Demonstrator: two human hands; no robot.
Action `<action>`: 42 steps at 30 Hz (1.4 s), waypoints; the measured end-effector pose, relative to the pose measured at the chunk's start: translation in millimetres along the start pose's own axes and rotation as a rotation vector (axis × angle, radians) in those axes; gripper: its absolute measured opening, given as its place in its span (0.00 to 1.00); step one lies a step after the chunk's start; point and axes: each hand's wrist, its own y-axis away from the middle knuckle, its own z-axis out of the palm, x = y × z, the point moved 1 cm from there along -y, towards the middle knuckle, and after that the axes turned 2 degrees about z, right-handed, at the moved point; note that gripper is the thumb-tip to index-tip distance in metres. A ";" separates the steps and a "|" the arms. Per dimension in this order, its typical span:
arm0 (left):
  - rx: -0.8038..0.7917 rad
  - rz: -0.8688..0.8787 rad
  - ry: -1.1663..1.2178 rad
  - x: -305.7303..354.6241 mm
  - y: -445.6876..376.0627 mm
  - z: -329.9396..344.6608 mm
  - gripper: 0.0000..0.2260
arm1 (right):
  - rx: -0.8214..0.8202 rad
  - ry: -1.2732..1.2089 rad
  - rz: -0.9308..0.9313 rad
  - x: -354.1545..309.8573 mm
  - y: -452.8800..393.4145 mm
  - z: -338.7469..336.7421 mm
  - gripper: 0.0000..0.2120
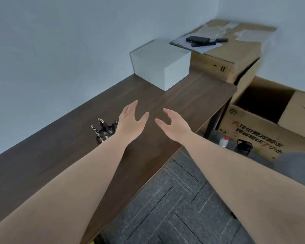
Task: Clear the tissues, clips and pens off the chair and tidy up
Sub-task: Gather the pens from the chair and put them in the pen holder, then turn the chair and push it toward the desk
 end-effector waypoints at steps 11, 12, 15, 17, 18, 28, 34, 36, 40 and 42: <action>-0.399 0.261 -0.085 181.5 85.3 194.1 0.30 | 0.122 0.216 0.335 215.5 151.9 -189.8 0.34; -0.444 0.296 -0.092 203.0 99.6 219.2 0.31 | 0.163 0.226 0.383 236.6 173.5 -209.3 0.34; -0.570 0.390 -0.108 256.6 144.7 284.0 0.32 | 0.250 0.238 0.520 294.6 235.4 -253.7 0.34; -0.643 0.443 -0.131 284.7 174.3 323.6 0.32 | 0.290 0.242 0.609 329.8 279.1 -274.0 0.34; -0.680 0.462 -0.146 296.8 188.8 342.2 0.33 | 0.321 0.252 0.652 346.0 300.7 -282.3 0.33; -1.026 0.769 -0.360 368.3 345.8 475.8 0.35 | 0.668 0.216 1.103 492.7 499.0 -324.4 0.37; -1.142 0.876 -0.428 380.5 408.6 519.7 0.36 | 0.689 0.082 1.194 541.3 551.1 -332.3 0.37; -1.205 0.885 -0.452 379.0 421.3 530.8 0.36 | 0.698 0.014 1.182 551.6 555.4 -335.8 0.38; -1.317 0.901 -0.464 369.2 436.9 546.5 0.37 | 0.661 -0.042 1.114 567.3 545.9 -341.8 0.40; -1.356 0.889 -0.481 362.1 440.3 549.3 0.37 | 0.634 -0.029 1.074 572.5 537.4 -341.2 0.41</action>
